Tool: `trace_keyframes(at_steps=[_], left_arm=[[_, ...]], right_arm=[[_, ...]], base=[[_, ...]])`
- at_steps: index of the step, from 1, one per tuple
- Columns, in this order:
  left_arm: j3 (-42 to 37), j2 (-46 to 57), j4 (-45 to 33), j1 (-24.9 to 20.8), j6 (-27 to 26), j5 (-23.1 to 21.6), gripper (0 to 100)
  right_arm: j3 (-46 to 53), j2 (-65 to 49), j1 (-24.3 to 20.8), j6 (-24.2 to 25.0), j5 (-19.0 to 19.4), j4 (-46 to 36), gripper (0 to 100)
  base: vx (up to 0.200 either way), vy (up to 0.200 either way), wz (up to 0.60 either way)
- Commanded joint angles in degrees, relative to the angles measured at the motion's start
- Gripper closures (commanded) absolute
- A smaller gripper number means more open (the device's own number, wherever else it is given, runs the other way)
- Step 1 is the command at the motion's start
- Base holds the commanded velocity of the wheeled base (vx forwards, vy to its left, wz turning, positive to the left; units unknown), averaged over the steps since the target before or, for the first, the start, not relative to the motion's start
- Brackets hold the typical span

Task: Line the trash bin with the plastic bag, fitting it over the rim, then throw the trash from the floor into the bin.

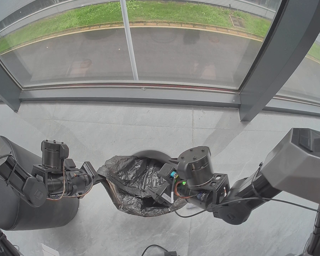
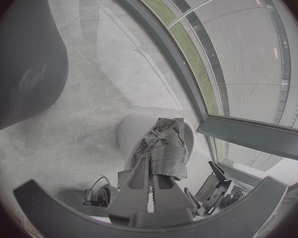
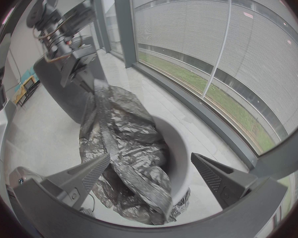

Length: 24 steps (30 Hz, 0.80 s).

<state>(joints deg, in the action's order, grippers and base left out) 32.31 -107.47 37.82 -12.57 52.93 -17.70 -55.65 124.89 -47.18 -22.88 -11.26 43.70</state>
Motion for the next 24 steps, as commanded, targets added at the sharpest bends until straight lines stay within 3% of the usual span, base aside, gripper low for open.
trace_keyframes(at_steps=[1,8,15,19,24], left_arm=[[-0.05,0.25,0.33,0.09,-0.02,0.03,100],[0.04,0.25,0.33,0.09,0.07,-0.05,100],[0.04,0.25,0.33,0.09,0.07,0.03,100],[0.04,0.33,0.33,0.0,0.07,-0.05,100],[0.04,0.6,0.33,0.09,0.07,-0.05,100]], right_arm=[[-2.45,4.66,-3.1,-1.64,-0.34,0.15,0],[-2.45,7.47,-4.94,-3.75,-3.77,0.15,0],[-3.06,10.28,-4.94,-3.92,-4.73,0.24,0],[-4.38,13.01,-4.94,-4.19,-8.07,1.74,0],[-5.17,13.97,-4.85,-4.8,-8.25,2.18,0]], base=[[0.0,0.0,0.0],[0.0,0.0,0.0],[0.0,0.0,0.0],[0.0,0.0,0.0],[0.0,0.0,0.0]])
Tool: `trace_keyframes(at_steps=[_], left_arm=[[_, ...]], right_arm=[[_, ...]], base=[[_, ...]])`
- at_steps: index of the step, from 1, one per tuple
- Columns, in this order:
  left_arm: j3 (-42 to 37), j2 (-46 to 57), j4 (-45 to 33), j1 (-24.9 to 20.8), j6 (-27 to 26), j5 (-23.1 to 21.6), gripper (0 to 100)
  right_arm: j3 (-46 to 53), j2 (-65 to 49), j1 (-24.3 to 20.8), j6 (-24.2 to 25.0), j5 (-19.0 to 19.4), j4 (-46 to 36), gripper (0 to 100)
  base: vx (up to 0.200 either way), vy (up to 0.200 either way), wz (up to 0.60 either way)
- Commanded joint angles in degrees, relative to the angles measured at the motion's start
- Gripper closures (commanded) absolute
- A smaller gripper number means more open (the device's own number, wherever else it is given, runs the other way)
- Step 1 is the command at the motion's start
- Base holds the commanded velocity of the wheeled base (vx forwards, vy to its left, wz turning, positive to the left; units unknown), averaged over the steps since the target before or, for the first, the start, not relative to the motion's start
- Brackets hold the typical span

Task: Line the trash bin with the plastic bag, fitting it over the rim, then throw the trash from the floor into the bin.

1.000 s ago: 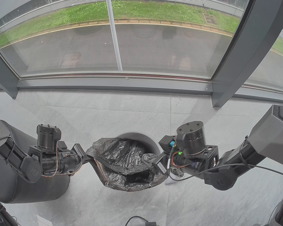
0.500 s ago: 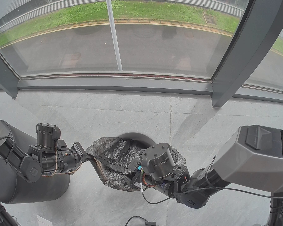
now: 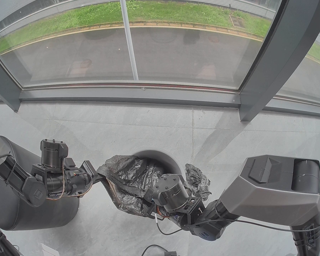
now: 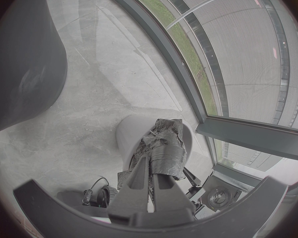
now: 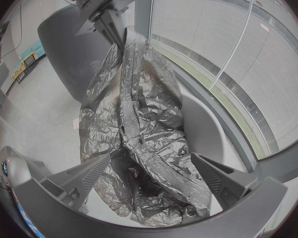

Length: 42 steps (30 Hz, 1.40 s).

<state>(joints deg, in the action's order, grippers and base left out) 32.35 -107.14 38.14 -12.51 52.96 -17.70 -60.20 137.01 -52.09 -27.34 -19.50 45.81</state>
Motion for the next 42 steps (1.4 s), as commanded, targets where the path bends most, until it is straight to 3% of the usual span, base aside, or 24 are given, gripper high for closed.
trace_keyframes(at_steps=[1,18,22,42], left_arm=[[-0.01,0.36,0.0,0.03,0.04,0.03,100],[0.08,0.36,0.0,0.03,0.04,-0.05,100],[0.08,0.97,0.09,0.11,0.04,-0.05,100],[0.25,0.8,0.18,0.11,0.13,-0.14,100]], right_arm=[[-0.62,1.95,0.15,-0.34,-0.01,0.07,0],[-4.75,5.02,1.47,-0.43,-1.76,0.07,0],[-6.69,5.11,1.99,-0.61,-6.42,0.15,0],[-7.13,1.33,5.24,-0.43,-9.06,6.39,0]], base=[[0.0,0.0,0.0],[0.0,0.0,0.0],[0.0,0.0,0.0],[0.0,0.0,0.0]])
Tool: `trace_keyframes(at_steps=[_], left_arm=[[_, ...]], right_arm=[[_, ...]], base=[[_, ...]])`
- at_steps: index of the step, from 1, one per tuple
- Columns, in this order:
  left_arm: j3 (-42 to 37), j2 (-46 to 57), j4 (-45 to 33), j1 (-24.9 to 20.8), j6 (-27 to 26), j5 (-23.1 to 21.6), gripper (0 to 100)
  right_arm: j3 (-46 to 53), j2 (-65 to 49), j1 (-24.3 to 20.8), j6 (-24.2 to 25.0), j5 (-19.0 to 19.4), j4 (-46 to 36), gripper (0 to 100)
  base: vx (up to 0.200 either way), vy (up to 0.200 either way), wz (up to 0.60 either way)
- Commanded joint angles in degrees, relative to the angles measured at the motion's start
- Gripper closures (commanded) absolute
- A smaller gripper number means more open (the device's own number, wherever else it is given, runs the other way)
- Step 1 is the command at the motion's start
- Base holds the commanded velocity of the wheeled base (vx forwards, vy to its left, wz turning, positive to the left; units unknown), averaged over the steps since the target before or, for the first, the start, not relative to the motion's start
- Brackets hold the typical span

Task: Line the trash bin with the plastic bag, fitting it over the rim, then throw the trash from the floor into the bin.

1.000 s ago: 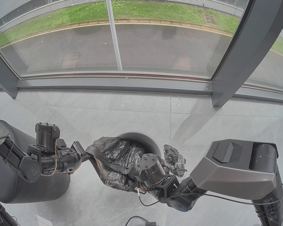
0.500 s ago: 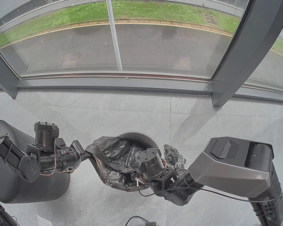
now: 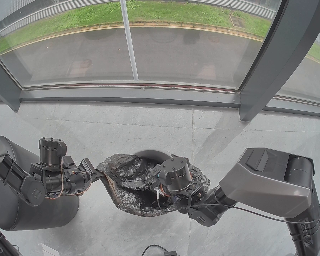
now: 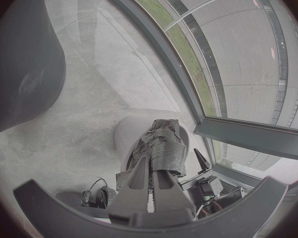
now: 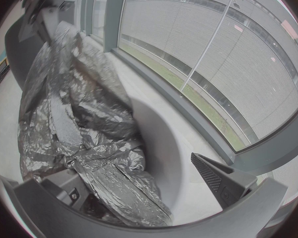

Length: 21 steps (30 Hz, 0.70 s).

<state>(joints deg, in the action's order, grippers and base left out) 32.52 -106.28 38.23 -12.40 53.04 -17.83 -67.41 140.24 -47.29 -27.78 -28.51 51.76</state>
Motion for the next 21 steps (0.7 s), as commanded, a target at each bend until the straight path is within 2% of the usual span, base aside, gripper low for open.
trace_keyframes(at_steps=[1,12,21], left_arm=[[0.26,-0.16,0.09,0.01,0.04,-0.01,100],[0.7,-0.86,2.02,0.01,0.04,-0.09,100],[1.58,-1.39,2.29,0.09,0.04,-0.01,100]], right_arm=[[0.09,-2.16,0.53,0.01,-0.05,0.71,0],[0.35,-3.22,1.14,0.1,-0.05,5.98,0],[0.35,-3.31,3.61,0.1,-0.05,8.18,0]], base=[[0.0,0.0,0.0],[0.0,0.0,0.0],[0.0,0.0,0.0]])
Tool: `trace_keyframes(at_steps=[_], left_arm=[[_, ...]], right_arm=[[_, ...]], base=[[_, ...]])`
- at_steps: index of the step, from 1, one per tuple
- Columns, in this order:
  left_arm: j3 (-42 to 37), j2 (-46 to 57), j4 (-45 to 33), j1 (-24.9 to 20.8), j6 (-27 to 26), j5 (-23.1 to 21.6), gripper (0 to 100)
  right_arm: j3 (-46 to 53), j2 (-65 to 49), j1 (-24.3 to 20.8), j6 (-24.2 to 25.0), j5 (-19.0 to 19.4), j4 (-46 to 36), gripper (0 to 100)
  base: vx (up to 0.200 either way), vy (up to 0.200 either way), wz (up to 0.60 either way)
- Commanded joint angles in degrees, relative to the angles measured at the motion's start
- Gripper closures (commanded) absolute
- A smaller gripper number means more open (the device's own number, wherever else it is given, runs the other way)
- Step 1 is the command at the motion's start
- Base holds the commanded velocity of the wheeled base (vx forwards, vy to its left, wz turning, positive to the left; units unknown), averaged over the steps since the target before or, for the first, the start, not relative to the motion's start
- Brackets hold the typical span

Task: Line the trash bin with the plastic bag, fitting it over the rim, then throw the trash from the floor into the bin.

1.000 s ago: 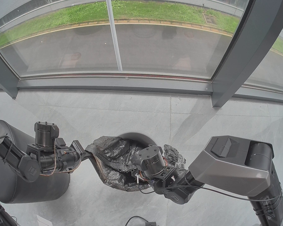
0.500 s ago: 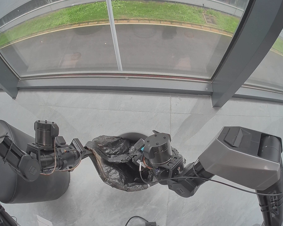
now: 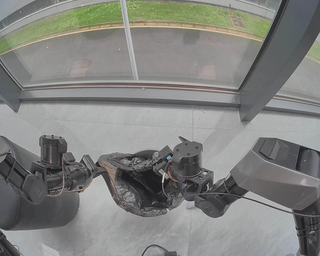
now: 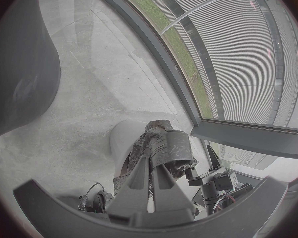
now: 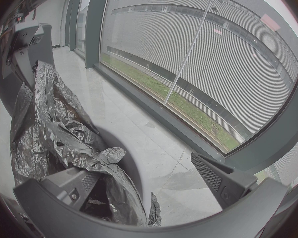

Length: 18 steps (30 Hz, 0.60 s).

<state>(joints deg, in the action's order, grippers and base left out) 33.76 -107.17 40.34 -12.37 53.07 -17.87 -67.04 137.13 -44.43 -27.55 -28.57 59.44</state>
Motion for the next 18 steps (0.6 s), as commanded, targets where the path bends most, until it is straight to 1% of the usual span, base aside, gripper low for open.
trace_keyframes(at_steps=[1,7,13,15,18], left_arm=[[0.61,-0.85,0.35,0.16,0.02,0.03,100],[1.05,-2.43,1.94,0.6,0.02,-0.06,100],[1.31,-4.54,4.31,1.04,-0.07,-0.06,100],[1.22,-5.24,5.89,1.04,-0.42,-0.06,100],[1.14,-6.12,7.12,1.04,-2.62,0.03,100]], right_arm=[[-0.02,-0.2,1.1,-0.13,0.01,0.85,0],[-0.02,-0.2,2.42,0.04,0.01,1.12,0],[-0.11,0.59,3.13,-0.13,0.01,3.75,0],[-0.02,0.68,3.57,0.04,0.01,3.93,0],[0.06,1.03,4.18,0.48,0.1,4.02,0]], base=[[0.0,0.0,0.0],[0.0,0.0,0.0],[0.0,0.0,0.0],[0.0,0.0,0.0],[0.0,0.0,0.0]])
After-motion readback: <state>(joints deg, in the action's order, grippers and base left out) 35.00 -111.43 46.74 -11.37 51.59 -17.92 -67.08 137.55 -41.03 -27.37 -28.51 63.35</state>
